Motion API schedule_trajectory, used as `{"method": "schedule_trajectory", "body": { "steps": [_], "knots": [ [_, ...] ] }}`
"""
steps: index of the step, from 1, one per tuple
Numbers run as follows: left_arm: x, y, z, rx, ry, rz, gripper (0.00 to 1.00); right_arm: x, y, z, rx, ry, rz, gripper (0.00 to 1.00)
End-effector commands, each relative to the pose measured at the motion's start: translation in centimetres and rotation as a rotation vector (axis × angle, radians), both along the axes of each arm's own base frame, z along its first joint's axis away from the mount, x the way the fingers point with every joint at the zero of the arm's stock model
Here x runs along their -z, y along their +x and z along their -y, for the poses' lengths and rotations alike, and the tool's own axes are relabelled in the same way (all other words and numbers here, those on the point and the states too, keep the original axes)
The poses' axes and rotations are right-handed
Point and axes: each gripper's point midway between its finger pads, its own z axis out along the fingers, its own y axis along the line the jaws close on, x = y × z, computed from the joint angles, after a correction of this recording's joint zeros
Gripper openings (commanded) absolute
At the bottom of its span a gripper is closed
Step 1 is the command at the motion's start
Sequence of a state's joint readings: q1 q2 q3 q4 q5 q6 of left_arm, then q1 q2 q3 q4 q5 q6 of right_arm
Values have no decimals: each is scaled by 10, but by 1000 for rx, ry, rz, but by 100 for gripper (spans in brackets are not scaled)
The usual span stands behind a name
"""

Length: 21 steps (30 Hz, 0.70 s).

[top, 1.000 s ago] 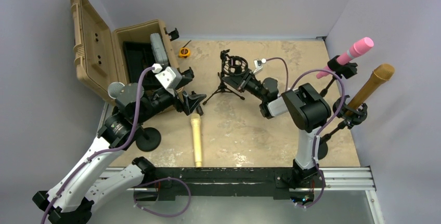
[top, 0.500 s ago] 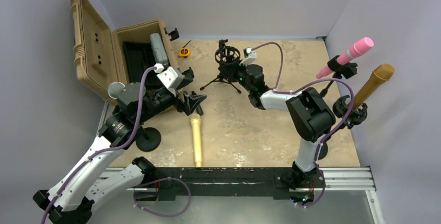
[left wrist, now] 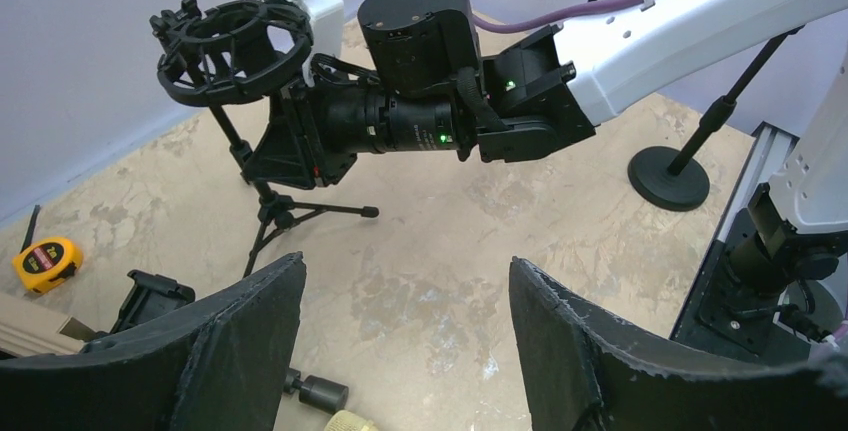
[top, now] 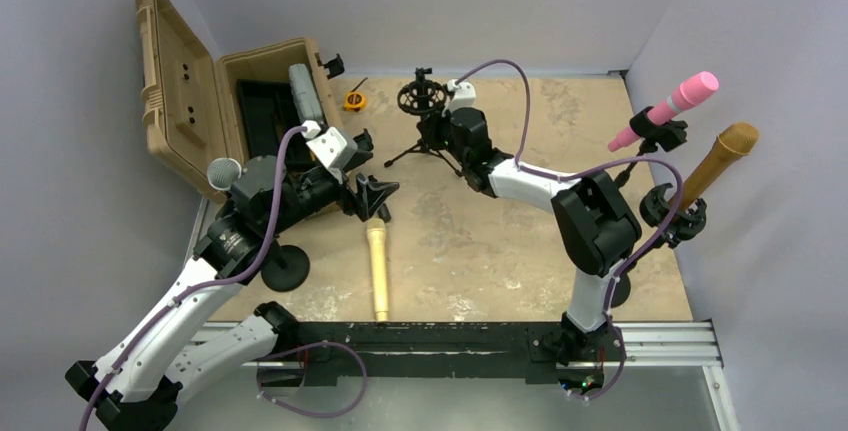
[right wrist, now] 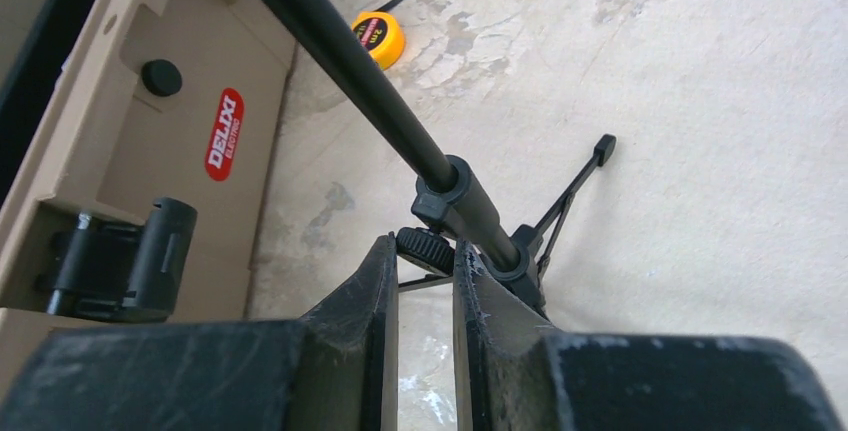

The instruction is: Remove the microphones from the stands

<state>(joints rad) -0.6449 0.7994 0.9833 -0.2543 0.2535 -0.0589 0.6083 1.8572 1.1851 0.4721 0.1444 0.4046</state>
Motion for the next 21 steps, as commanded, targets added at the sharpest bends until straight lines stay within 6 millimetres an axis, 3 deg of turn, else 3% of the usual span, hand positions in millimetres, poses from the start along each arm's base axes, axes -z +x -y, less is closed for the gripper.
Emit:
{"method": "schedule_trajectory", "body": {
  "steps": [1,7,10,17,21],
  "knots": [
    [-13,1,1,0,-15,40,72,-56,4,4,-29,-67,145,0],
    [-12,2,2,0,-13,37,72,-61,-10,-7,-175,17,172,0],
    [-12,2,2,-1,-13,35,72,-55,-20,-1,-238,88,165,5],
    [-13,1,1,0,-14,38,72,-43,-47,10,-334,243,119,36],
    [-14,0,1,-2,-17,42,72,-45,-56,31,-335,359,76,51]
  ]
}}
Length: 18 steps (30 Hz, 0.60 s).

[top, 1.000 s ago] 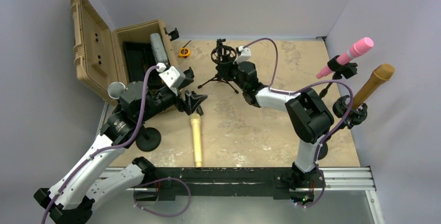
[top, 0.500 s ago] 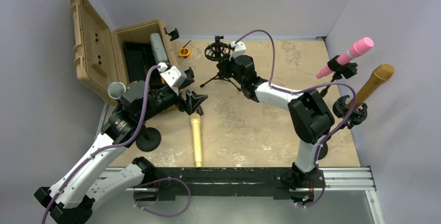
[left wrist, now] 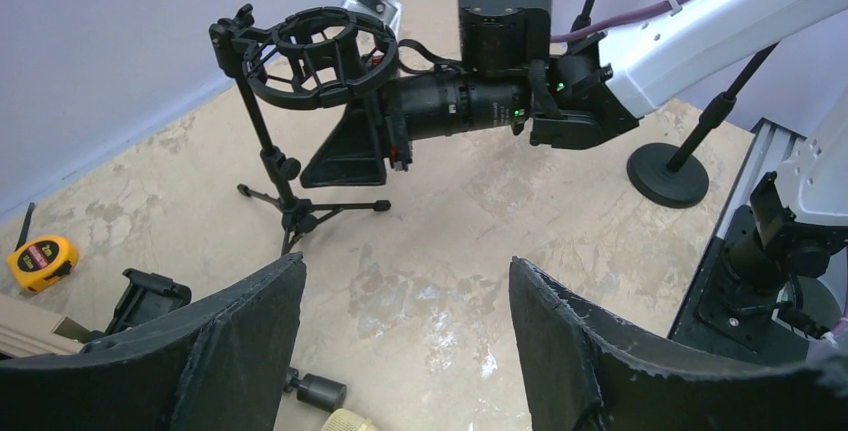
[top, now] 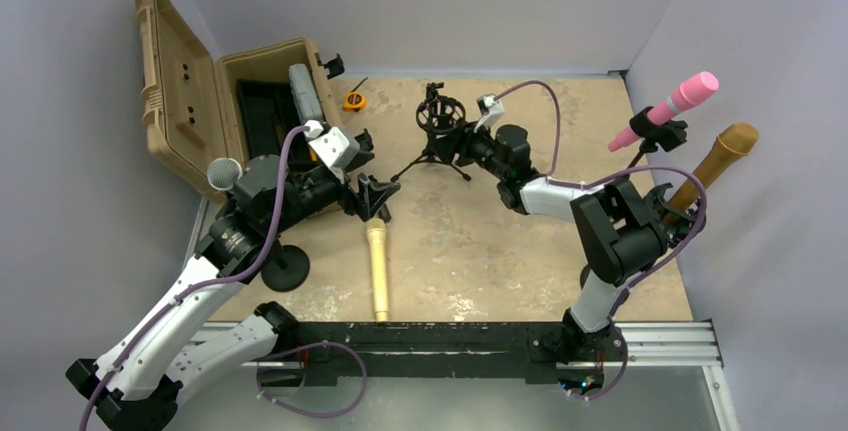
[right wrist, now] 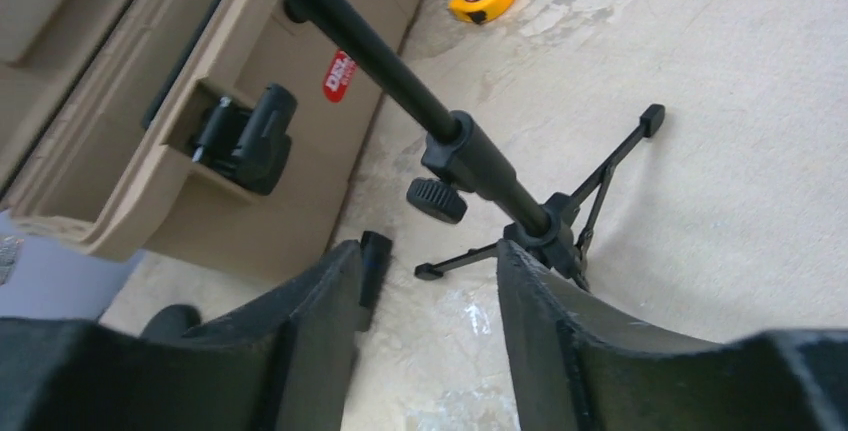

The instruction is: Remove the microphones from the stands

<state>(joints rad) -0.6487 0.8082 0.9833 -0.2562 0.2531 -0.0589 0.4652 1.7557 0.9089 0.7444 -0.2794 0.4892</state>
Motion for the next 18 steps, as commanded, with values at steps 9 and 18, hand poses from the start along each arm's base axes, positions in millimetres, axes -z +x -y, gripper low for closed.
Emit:
{"method": "schedule_trajectory", "body": {
  "steps": [9,18],
  "knots": [
    [-22,-5,-1,8,-36,56,72,-46,-32,-2,-177,438,-127,63],
    [-25,-8,-2,12,-40,62,72,-38,-17,-8,-144,552,-263,61]
  ]
}}
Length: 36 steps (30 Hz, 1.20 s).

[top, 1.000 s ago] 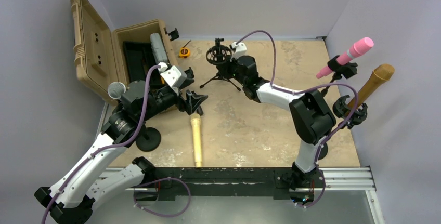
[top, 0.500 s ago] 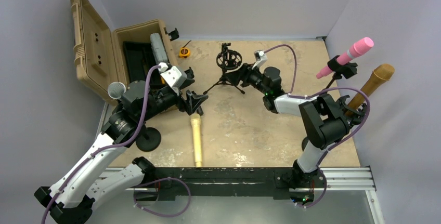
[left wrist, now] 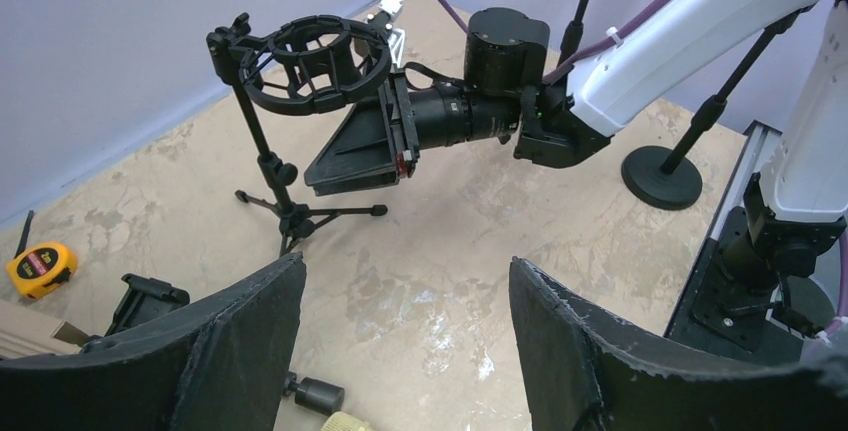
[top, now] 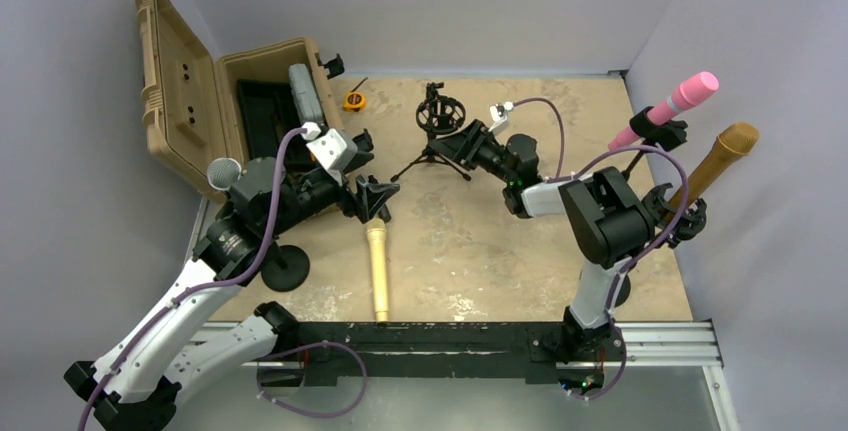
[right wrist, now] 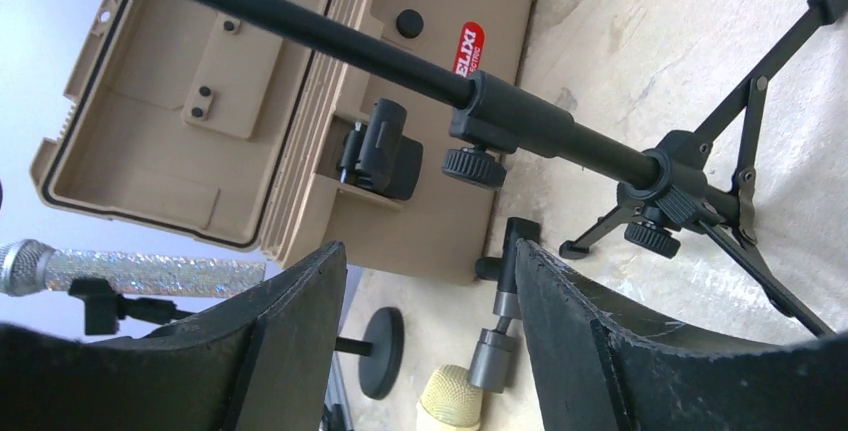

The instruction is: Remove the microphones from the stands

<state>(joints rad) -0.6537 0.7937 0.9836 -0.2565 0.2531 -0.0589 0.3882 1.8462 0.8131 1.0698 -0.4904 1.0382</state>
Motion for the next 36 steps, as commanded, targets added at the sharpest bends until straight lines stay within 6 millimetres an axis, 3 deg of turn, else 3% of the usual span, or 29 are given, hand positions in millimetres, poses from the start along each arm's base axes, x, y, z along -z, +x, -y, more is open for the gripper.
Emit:
{"method": "schedule_trajectory", "body": {
  "steps": [1,18,28,36],
  "knots": [
    [-20,-5,-1,7,-31,50,72,-32,4,-8,-27,127,11,61],
    [-23,-7,-3,5,-34,64,72,-28,29,-15,-14,224,-35,51],
    [-26,-9,-3,9,-38,71,72,-16,38,-12,23,228,-71,33],
    [-26,-10,-4,9,-38,73,72,-10,47,-10,43,221,-76,35]
  ]
}}
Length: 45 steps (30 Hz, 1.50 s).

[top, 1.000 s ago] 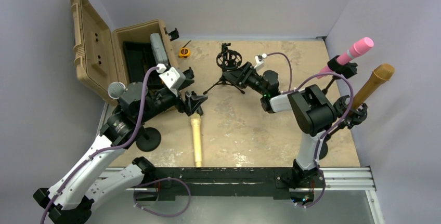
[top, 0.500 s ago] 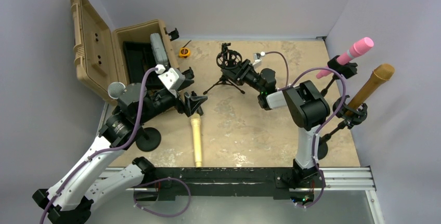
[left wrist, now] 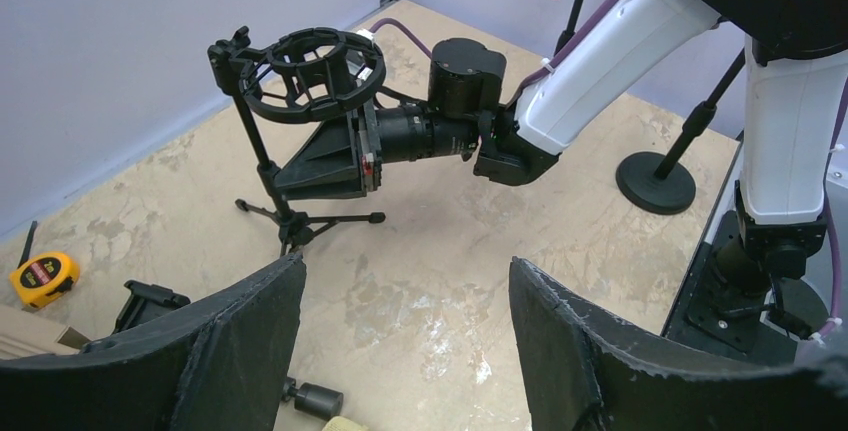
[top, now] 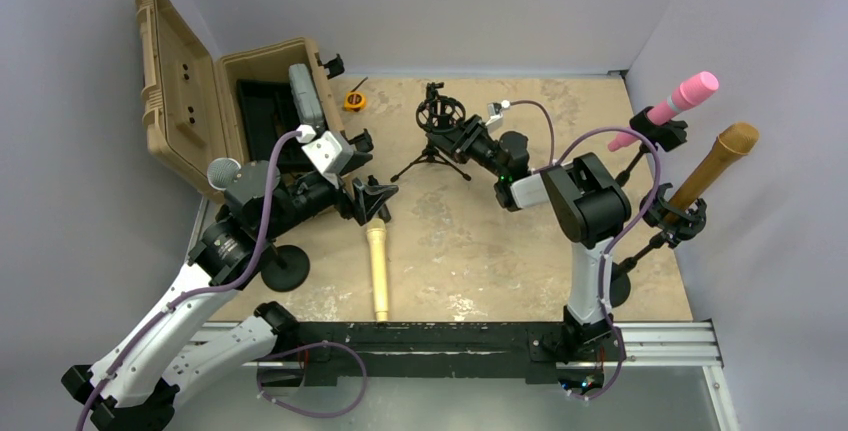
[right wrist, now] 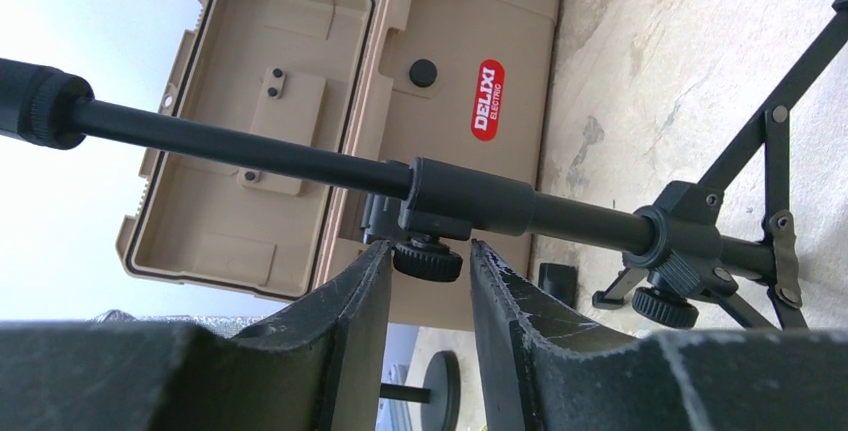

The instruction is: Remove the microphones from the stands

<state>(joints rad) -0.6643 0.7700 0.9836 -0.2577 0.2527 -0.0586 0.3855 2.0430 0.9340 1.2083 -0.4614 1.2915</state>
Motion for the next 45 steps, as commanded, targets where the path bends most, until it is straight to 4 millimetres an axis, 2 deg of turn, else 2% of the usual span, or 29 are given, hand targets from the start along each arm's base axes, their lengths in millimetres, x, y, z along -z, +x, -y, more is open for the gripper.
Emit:
{"method": "schedule_trajectory", "body": {
  "steps": [1,5,8,12,14,18,23,27,30,36,42,45],
  "knots": [
    [-20,-3,-3,-2,-25,58,72,-18,15,3,33,27,56,35],
    [-20,-4,-3,-2,-25,57,72,-15,18,2,39,22,54,34],
    [-21,-4,-3,-2,-24,60,72,-13,21,3,54,1,57,29],
    [-20,-3,-3,-4,-22,58,72,-3,31,10,117,-82,61,10],
    [-19,-3,-3,-4,-19,56,72,3,38,14,155,-159,75,5],
    [-19,-2,-3,-8,-17,57,72,12,56,27,290,-409,129,3],
    [-18,-2,-2,-6,-13,56,72,18,63,38,410,-689,144,2],
    [-16,0,-1,-7,-8,50,72,23,62,28,405,-817,157,1],
    [-13,2,0,-10,-1,44,72,15,59,19,406,-853,177,1],
    [-8,5,2,-15,12,33,72,-22,61,22,447,-851,234,8],
    [-5,7,3,-15,15,23,72,-66,50,6,352,-724,368,44],
    [-4,8,4,-15,17,20,72,-70,43,5,289,-658,386,55]
  ]
}}
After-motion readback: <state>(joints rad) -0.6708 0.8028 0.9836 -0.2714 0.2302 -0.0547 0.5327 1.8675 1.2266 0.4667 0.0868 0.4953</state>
